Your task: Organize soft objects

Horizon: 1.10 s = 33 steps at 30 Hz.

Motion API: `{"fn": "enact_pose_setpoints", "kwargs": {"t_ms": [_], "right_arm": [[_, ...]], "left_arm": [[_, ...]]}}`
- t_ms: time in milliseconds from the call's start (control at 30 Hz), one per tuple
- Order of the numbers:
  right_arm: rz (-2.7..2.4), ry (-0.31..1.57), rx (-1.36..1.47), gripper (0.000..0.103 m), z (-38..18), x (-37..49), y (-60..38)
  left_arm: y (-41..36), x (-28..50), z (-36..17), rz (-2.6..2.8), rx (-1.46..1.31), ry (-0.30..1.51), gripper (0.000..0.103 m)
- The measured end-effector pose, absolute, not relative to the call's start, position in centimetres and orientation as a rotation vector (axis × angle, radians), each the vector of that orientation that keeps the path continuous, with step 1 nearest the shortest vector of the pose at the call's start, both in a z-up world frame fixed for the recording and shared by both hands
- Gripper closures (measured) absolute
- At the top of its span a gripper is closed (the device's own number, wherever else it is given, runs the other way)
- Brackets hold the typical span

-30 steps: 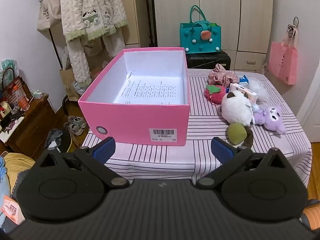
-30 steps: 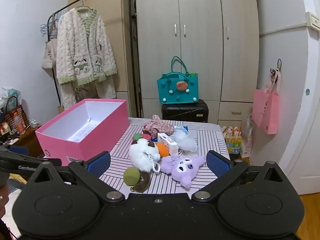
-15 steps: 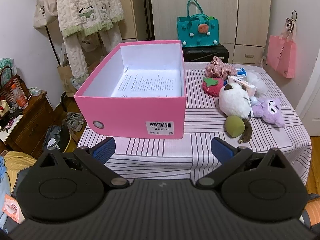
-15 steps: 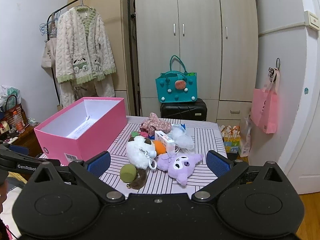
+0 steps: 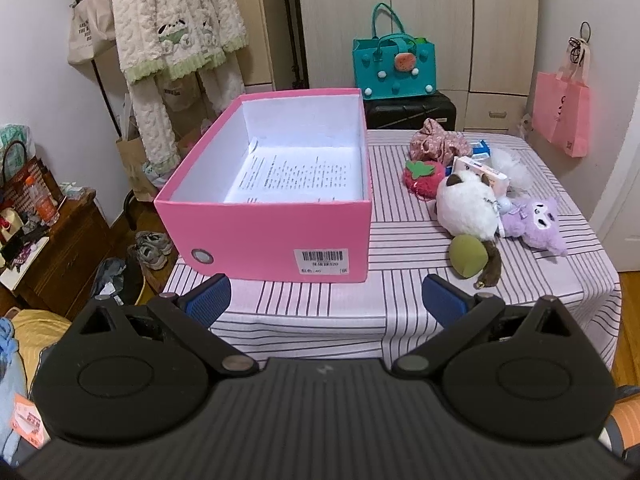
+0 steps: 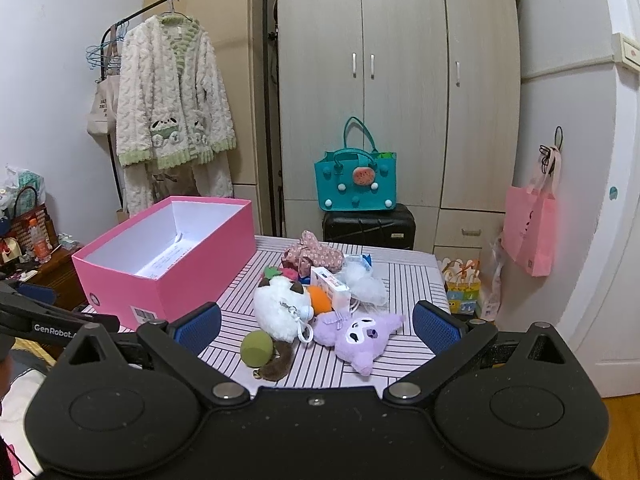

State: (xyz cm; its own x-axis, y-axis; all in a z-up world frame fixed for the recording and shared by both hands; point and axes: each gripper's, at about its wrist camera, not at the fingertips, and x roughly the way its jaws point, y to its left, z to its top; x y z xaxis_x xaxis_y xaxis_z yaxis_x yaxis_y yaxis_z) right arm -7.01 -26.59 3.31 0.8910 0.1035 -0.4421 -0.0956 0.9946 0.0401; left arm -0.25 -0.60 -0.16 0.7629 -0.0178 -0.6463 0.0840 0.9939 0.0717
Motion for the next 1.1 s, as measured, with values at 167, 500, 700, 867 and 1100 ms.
{"fn": "enact_pose_setpoints", "kwargs": {"t_ms": [167,500,700,867,1100], "right_arm": [[0.122,0.446,0.012,0.000,4.0,-7.4,-26.8],[0.131,0.423,0.021,0.000,4.3,-8.3,-27.1],[0.133,0.425,0.023,0.000,4.1,-8.2,-27.2],[0.141,0.429,0.021,0.000,4.0,-8.1,-27.2],[0.148,0.433,0.013,0.000,3.8,-8.0,-27.1]], "left_arm": [[-0.4,-0.5,0.6,-0.057,0.092,0.682,0.000],[-0.4,-0.8,0.5,-0.075,0.097,0.691,0.000],[-0.6,-1.4,0.5,-0.093,0.107,0.665,0.000],[-0.6,-1.3,0.5,-0.101,0.115,0.661,0.000],[-0.6,-1.4,0.4,-0.091,0.129,0.658,0.000]]}}
